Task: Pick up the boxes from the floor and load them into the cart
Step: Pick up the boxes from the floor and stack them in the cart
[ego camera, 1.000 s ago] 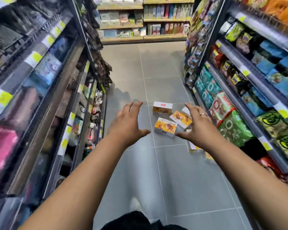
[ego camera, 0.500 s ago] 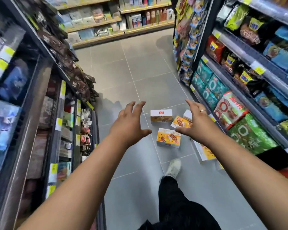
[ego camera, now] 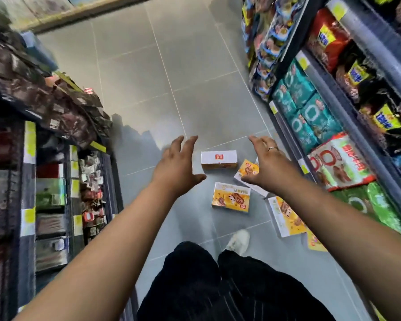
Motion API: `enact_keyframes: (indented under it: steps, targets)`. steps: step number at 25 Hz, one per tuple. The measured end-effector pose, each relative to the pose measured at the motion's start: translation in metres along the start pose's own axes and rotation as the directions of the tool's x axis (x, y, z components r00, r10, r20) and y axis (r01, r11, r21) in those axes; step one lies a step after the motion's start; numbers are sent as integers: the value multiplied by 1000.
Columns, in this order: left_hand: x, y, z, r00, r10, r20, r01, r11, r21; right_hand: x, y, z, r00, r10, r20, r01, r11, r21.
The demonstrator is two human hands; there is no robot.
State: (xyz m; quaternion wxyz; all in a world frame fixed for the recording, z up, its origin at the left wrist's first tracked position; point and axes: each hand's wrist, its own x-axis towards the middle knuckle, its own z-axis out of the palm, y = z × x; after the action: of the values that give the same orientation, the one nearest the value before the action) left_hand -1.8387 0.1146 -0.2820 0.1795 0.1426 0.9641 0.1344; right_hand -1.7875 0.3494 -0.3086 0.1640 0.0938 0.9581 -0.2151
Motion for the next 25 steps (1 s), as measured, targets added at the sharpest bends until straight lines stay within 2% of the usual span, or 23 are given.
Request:
enact_keyframes:
  steps: [4, 9, 17, 25]
  targets:
    - [91, -24, 36, 995, -17, 101, 12, 999, 43, 79, 20, 32, 993, 69, 94, -67, 998, -19]
    - [194, -53, 92, 959, 65, 276, -94, 991, 92, 153, 49, 77, 959, 208, 191, -201, 978, -55]
    - [345, -103, 218, 911, 71, 405, -145, 978, 153, 292, 108, 175, 924, 324, 204, -318, 946, -62]
    - [434, -183, 402, 859, -49, 510, -63, 978, 199, 405, 188, 360, 944, 222, 243, -177, 965, -194]
